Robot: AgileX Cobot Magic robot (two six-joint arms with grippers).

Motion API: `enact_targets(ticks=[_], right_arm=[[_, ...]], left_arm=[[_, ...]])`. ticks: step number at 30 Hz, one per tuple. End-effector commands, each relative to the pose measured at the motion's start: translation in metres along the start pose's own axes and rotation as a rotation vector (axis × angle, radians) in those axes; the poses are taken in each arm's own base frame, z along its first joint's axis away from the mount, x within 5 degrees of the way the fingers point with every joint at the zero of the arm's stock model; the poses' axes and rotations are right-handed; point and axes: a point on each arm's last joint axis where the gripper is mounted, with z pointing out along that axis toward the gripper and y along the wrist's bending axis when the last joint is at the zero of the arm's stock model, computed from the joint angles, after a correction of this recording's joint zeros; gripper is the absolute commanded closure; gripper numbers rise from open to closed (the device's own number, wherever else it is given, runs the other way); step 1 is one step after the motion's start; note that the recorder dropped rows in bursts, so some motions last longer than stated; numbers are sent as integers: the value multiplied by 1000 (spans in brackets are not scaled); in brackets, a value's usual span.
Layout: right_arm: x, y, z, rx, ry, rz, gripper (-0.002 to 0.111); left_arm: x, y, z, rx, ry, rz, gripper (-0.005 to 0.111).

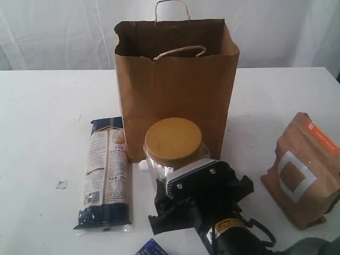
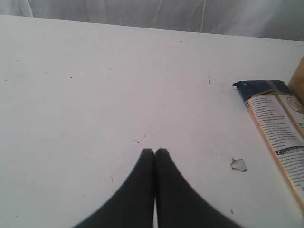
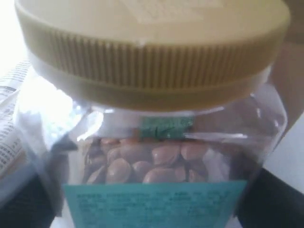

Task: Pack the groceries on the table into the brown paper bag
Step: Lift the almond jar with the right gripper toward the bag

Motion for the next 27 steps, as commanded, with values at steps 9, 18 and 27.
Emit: enact_targets(ticks=[9,18,27], right_arm=[[-11,-26,-43,-94,96,141,108],[-8,-50,-68,-104,82,258,108],[-23,-61,-98,-283,-22,376,108]], left_arm=[[1,0,0,8,0,4,107],[1,0,0,8,0,4,107],[1,0,0,8,0,4,107]])
